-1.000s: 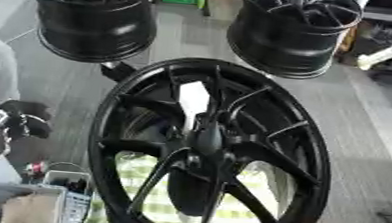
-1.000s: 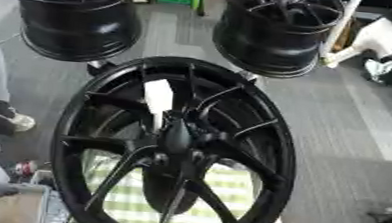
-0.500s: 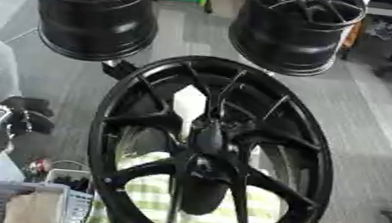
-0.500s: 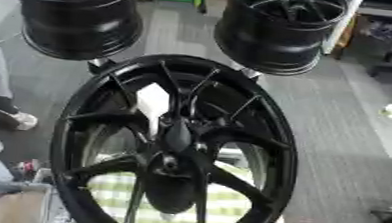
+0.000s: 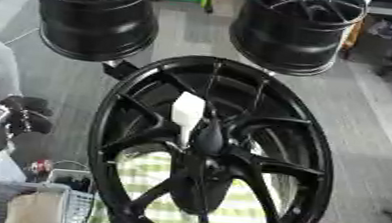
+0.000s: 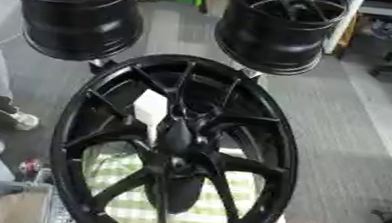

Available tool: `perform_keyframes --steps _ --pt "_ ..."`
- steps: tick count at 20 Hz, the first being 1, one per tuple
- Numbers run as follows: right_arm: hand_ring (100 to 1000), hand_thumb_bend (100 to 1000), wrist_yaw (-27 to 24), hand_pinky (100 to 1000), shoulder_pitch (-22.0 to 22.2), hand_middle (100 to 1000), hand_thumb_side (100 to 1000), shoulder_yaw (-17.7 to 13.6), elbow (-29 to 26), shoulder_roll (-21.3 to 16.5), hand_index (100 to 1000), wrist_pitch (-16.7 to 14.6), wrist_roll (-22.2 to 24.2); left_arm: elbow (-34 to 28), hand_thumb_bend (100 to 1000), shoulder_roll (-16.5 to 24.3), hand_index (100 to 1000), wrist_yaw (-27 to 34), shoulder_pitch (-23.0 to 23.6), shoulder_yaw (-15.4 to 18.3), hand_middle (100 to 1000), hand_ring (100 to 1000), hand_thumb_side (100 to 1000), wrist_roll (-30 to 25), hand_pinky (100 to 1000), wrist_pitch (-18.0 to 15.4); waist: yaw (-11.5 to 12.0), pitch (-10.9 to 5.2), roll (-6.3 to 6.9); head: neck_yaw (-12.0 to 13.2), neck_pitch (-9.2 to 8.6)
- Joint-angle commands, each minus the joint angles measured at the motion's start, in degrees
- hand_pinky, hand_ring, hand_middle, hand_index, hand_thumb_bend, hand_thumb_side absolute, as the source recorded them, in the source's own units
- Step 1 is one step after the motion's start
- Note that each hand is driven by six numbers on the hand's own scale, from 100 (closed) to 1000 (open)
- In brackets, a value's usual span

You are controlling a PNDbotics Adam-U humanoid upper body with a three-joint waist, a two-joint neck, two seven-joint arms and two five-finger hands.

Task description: Pull the pin out of the wheel hub.

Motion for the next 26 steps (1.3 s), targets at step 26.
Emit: perform_keyframes --steps 26 --pt "662 100 -17.92 586 -1.6 732 641 10.78 -4.87 10.54 870 -20.0 -11.23 -1.03 100 0.04 771 0.29 -0.39 0.06 645 651 910 -0.23 676 -0.29 0.2 -0.21 0.8 -0.49 -0.15"
